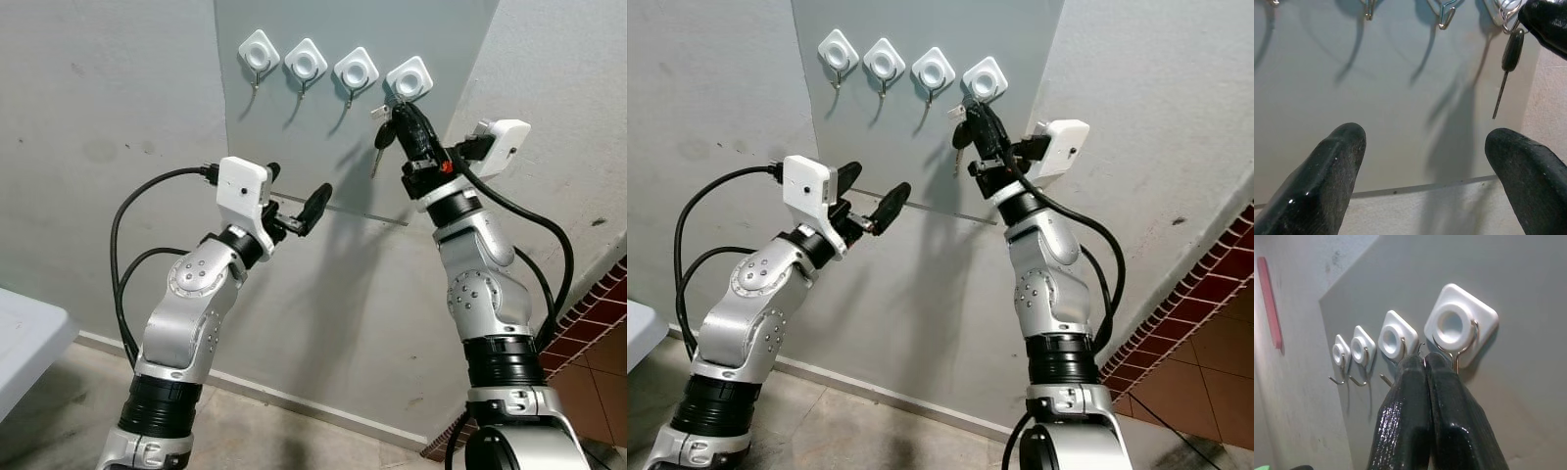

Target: Hang keys on a hook

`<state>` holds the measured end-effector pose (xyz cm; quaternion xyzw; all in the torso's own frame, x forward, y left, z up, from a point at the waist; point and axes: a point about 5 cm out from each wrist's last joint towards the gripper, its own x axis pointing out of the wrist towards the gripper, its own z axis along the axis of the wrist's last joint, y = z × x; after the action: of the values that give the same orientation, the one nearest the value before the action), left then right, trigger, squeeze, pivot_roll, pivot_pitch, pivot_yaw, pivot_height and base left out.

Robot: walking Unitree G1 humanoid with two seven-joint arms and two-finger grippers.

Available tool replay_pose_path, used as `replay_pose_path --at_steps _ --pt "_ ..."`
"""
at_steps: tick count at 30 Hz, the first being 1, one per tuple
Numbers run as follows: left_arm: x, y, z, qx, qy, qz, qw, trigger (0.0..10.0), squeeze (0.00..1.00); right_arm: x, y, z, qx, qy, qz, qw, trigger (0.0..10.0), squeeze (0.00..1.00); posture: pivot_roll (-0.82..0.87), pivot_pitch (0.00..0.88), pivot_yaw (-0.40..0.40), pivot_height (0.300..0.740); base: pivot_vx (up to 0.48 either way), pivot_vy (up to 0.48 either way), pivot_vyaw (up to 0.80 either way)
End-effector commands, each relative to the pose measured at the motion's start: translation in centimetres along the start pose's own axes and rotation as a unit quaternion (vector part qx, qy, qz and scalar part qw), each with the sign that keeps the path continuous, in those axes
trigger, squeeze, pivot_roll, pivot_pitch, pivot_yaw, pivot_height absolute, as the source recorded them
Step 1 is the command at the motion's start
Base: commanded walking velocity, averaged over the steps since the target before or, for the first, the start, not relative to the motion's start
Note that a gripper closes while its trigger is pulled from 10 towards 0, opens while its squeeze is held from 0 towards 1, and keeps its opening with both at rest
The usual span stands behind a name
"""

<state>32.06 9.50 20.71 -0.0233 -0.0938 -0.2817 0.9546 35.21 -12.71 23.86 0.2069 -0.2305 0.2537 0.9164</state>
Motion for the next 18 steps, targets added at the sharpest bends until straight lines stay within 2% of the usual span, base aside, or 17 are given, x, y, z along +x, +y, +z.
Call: replay_pose_path --at_steps 1,7,12,16,17,18 --pt "0.2 -0.2 1.0 0.005 -0.016 -0.006 1.000 10.0 0.00 -0.1 -0.5 0.5 0.009 -0.012 -0.013 1.000 10.0 0.00 -0.01 0.000 -0.046 0.740 0.000 0.000 0.00" --pt "0.2 -0.2 1.0 0.004 -0.016 -0.005 1.000 10.0 0.00 -0.2 -1.0 0.1 0.040 -0.006 -0.035 0.999 10.0 0.00 -0.01 0.000 -0.046 0.740 0.000 0.000 0.00" --pt "0.2 -0.1 1.1 0.004 -0.016 -0.004 1.000 10.0 0.00 -0.4 -1.6 0.1 0.077 -0.020 -0.056 0.995 10.0 0.00 0.00 0.000 -0.047 0.740 0.000 0.000 0.00" --pt "0.1 -0.1 1.1 0.003 -0.016 -0.003 1.000 10.0 0.00 -0.4 -1.7 0.1 0.090 -0.024 -0.060 0.994 10.0 0.00 0.00 0.000 -0.047 0.740 0.000 0.000 0.00" --pt "0.1 -0.1 1.1 0.002 -0.016 -0.003 1.000 10.0 0.00 -0.4 -1.7 0.1 0.117 -0.032 -0.066 0.990 10.0 0.00 0.00 0.000 -0.047 0.740 0.000 0.000 0.00" --pt "0.1 -0.1 1.1 0.003 -0.016 -0.003 1.000 10.0 0.00 -0.4 -1.8 0.1 0.120 -0.033 -0.067 0.990 10.0 0.00 0.00 0.000 -0.047 0.740 0.000 0.000 0.00"
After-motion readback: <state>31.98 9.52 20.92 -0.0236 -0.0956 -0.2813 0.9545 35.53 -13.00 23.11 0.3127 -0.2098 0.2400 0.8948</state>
